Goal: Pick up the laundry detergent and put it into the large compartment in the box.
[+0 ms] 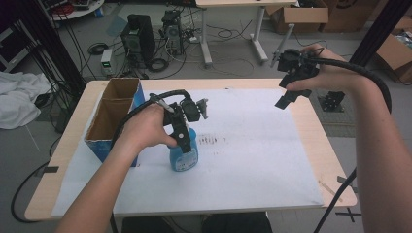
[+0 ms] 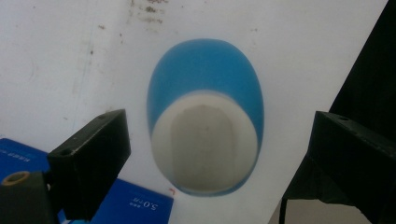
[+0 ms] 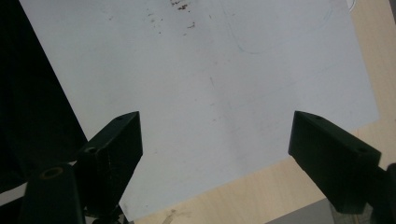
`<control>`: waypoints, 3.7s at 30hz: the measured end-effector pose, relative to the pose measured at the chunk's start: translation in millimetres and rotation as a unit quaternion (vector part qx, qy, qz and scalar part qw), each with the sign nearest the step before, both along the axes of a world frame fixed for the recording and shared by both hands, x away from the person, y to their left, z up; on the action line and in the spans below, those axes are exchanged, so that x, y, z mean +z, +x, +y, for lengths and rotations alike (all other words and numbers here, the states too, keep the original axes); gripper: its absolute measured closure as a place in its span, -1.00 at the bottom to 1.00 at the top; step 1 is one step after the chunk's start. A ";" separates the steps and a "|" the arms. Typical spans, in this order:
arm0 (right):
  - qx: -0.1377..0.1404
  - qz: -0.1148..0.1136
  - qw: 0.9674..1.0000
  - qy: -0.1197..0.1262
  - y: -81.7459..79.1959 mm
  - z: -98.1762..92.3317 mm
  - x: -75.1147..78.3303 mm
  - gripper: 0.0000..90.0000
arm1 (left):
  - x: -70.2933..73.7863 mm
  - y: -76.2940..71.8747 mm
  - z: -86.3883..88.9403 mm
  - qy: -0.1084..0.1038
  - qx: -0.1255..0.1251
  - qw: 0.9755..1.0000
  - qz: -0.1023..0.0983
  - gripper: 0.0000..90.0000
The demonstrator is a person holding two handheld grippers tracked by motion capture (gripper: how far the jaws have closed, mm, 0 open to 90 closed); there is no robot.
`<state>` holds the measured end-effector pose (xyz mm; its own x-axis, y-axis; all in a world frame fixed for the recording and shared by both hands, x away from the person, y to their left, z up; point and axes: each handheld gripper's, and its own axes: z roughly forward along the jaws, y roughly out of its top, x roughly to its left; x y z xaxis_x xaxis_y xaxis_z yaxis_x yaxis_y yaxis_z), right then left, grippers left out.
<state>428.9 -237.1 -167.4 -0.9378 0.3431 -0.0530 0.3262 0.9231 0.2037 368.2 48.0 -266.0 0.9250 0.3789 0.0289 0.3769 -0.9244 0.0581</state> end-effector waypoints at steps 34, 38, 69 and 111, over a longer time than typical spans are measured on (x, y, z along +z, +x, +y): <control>0.001 0.003 1.000 0.004 0.3 -2.6 -3.8 -0.60 | -24.4 5.6 -0.3 -0.001 0.027 1.000 -0.005 -0.27; 0.000 0.005 1.000 0.003 0.6 -3.1 -4.6 -0.60 | -25.1 5.9 -0.8 0.000 0.026 1.000 -0.002 -0.24; -0.001 0.008 1.000 0.004 1.5 -4.1 -7.2 -0.59 | -23.9 11.7 2.1 -0.002 0.034 0.999 0.011 -0.16; 0.006 0.007 1.000 0.005 -0.4 1.4 -4.0 -0.58 | 104.0 8.3 -8.8 0.013 0.060 0.998 -0.025 -0.15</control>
<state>428.4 -235.7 -171.4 -0.9427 0.3317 -0.0369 0.3174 0.9251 0.2084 376.5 39.1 -162.0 0.8697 0.4862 0.0849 0.4831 -0.8738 0.0556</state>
